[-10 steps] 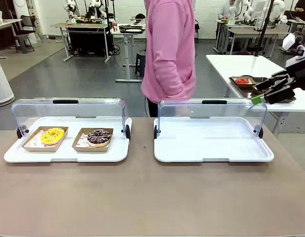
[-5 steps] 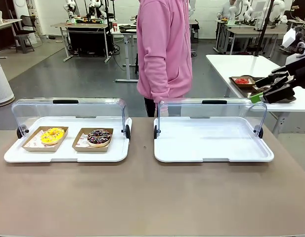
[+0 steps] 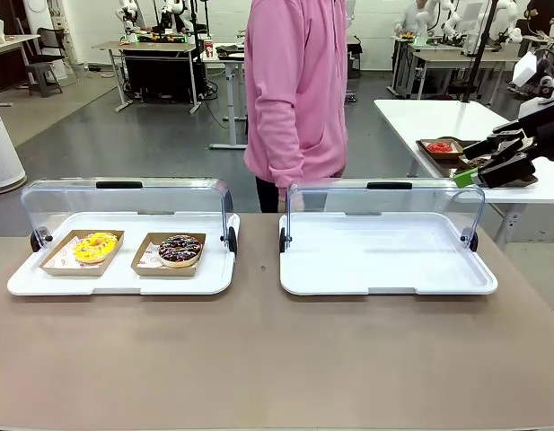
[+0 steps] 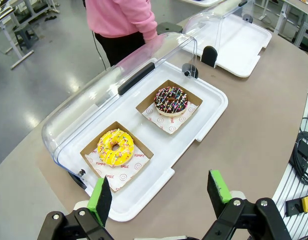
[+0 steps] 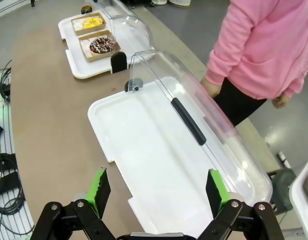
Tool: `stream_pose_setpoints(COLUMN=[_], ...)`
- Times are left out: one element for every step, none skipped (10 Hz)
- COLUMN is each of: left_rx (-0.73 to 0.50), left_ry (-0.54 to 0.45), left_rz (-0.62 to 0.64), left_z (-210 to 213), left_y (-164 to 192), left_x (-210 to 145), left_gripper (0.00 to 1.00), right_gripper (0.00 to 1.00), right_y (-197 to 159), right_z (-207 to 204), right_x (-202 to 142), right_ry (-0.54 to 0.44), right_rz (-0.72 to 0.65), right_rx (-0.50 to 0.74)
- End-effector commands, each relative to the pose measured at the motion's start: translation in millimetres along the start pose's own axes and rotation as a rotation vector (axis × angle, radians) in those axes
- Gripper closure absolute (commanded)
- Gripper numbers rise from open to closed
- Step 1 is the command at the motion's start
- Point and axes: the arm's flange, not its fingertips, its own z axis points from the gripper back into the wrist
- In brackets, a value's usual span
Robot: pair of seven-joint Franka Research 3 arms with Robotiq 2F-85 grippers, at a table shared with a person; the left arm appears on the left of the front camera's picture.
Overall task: Provide the desired donut to the person.
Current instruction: Place the picked Paper togo box onto the Handle tray extended by the person.
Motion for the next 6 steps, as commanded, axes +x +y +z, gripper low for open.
stream_pose_setpoints(left_rx=[-0.006, -0.006, -0.006, -0.006, -0.006, -0.006], left_ry=[-0.007, -0.007, -0.007, -0.007, -0.007, -0.007], left_rz=[0.018, 0.018, 0.018, 0.018, 0.018, 0.018], left_z=[0.3, 0.3, 0.3, 0.3, 0.3, 0.3], left_y=[-0.5, -0.5, -0.5, -0.5, -0.5, -0.5], left_x=[0.6, 0.6, 0.6, 0.6, 0.6, 0.6], left_gripper=[0.0, 0.0, 0.0, 0.0, 0.0, 0.0], right_gripper=[0.0, 0.0, 0.0, 0.0, 0.0, 0.0], right_y=[0.2, 0.2, 0.2, 0.2, 0.2, 0.2], right_z=[0.6, 0.6, 0.6, 0.6, 0.6, 0.6], right_x=[0.0, 0.0, 0.0, 0.0, 0.0, 0.0], right_ry=[0.001, 0.001, 0.001, 0.001, 0.001, 0.001], right_rz=[0.0, 0.0, 0.0, 0.0, 0.0, 0.0], right_rx=[-0.005, -0.005, -0.005, -0.005, -0.005, -0.005])
